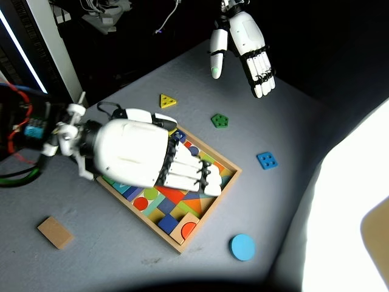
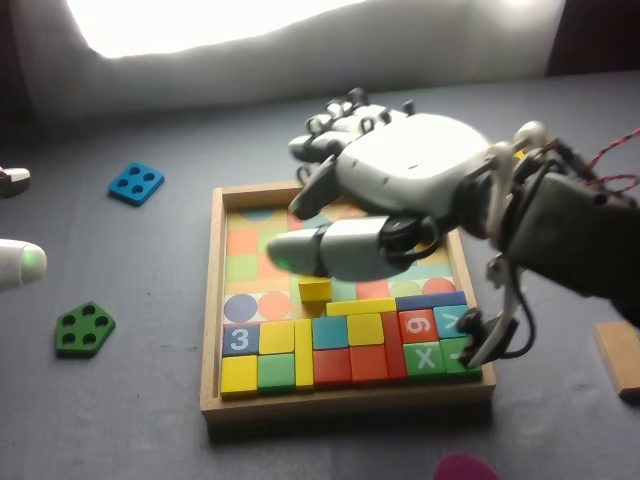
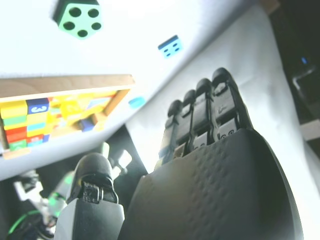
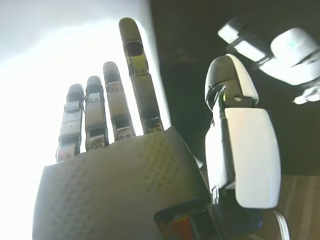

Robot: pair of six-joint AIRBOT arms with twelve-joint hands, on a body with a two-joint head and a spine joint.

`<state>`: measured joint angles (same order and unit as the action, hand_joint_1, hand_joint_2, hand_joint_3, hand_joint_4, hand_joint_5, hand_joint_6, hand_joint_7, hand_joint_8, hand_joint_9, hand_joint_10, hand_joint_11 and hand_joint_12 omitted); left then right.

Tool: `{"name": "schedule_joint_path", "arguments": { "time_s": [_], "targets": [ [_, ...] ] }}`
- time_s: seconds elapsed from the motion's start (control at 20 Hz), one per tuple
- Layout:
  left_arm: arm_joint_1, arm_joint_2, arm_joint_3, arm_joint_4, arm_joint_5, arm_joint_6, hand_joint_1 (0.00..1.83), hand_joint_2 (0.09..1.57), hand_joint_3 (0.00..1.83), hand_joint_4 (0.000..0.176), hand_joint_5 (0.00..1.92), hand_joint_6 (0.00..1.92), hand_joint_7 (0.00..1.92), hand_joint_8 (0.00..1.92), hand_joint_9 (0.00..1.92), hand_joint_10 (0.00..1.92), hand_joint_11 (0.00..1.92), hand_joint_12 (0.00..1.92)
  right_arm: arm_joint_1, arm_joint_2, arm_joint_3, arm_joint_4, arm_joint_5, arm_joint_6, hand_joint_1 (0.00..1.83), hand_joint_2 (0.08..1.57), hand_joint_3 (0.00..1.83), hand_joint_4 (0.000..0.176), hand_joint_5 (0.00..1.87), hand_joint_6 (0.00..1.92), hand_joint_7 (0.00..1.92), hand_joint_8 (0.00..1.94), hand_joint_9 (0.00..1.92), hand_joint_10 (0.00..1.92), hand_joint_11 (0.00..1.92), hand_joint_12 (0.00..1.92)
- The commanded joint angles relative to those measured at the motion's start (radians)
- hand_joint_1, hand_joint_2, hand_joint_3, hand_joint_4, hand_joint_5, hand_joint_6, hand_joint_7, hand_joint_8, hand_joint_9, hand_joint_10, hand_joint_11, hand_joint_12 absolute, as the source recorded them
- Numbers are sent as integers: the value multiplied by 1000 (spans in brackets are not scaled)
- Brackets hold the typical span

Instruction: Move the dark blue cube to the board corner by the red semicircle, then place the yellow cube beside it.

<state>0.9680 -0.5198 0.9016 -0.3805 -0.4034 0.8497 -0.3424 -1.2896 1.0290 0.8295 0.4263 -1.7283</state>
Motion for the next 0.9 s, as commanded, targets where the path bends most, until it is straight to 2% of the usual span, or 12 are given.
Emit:
{"name": "schedule_joint_path", "arguments": {
  "time_s": [0.0, 0.15, 0.35, 0.5, 0.55, 0.65, 0.75, 0.85],
  "targets": [
    [-2, 2, 9, -7, -102, -1, 0, 1223, 0, 14, 8, 3, 0, 0, 0, 0, 0, 0, -5, -3, -2, -32, 87, 4, 0, 1187, 0, 0, 757, 10, 187, 3, 50, 3, 17, 11],
    [-3, 2, 9, -7, -102, -1, 0, 1227, 0, 18, 11, 4, 0, 0, 0, 0, 0, 0, -26, -30, 15, -32, 96, 3, 0, 1185, 0, 0, 740, 2, 188, 1, 32, 0, 0, 3],
    [-3, 2, 10, -7, -102, -2, 0, 1235, 3, 15, 3, 1, 0, 0, 0, 0, 0, 0, -56, -53, 42, -32, 96, 6, 0, 1189, 0, 0, 725, 5, 172, 9, 28, 11, 0, 0],
    [-3, 2, 9, -7, -102, -2, 0, 1225, 0, 23, 9, 3, 0, 0, 0, 0, 0, 0, -67, -60, 51, -32, 96, 7, 0, 1188, 0, 0, 750, 15, 200, 17, 39, 14, 0, 0],
    [-3, 2, 9, -7, -102, -2, 0, 1220, 0, 17, 10, 3, 0, 0, 0, 0, 0, 0, -70, -62, 54, -32, 96, 7, 0, 1188, 0, 0, 744, 12, 189, 12, 28, 9, 0, 0],
    [-3, 2, 9, -7, -102, -2, 0, 1227, 0, 15, 4, 1, 0, 0, 0, 0, 0, 0, -74, -67, 59, -32, 96, 7, 0, 1184, 0, 0, 742, 11, 186, 8, 23, 6, 0, 0],
    [-3, 2, 9, -7, -102, -2, 0, 1222, 0, 23, 0, 0, 0, 0, 0, 0, 0, 0, -77, -68, 59, -32, 96, 6, 0, 1188, 0, 0, 733, 6, 172, 2, 16, 2, 0, 0],
    [-3, 2, 10, -7, -102, -2, 0, 1217, 0, 23, 0, 0, 0, 0, 0, 0, 0, 0, -82, -67, 59, -32, 92, -2, 0, 1191, 1, 0, 730, 5, 176, 3, 24, 6, 0, 0]
  ]
}}
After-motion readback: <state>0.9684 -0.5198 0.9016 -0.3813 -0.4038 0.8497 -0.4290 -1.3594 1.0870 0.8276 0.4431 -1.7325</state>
